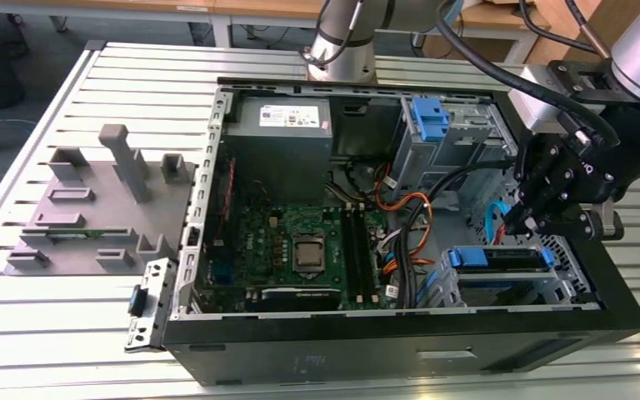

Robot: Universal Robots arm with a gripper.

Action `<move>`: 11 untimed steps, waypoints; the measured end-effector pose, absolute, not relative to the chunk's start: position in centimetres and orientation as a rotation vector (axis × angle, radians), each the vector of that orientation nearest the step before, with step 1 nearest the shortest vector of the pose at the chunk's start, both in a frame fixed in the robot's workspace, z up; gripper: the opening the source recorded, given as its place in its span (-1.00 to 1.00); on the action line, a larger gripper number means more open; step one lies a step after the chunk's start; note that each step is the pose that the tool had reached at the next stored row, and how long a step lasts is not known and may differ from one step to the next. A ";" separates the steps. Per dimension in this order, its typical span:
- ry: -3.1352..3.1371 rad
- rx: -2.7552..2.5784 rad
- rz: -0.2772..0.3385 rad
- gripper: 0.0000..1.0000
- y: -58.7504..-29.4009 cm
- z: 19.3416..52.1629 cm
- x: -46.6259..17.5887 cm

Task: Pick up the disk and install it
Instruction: 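Insert the first disk wire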

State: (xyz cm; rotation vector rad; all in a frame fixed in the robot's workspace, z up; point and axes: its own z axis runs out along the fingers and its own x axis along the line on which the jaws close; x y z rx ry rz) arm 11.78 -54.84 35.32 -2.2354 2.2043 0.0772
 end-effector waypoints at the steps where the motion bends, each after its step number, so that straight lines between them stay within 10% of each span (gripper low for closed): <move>1: 2.204 -2.235 0.077 -0.68 -54.8 35.3 11.8; 11: 2.204 -2.235 0.077 -0.68 -55.5 35.1 11.8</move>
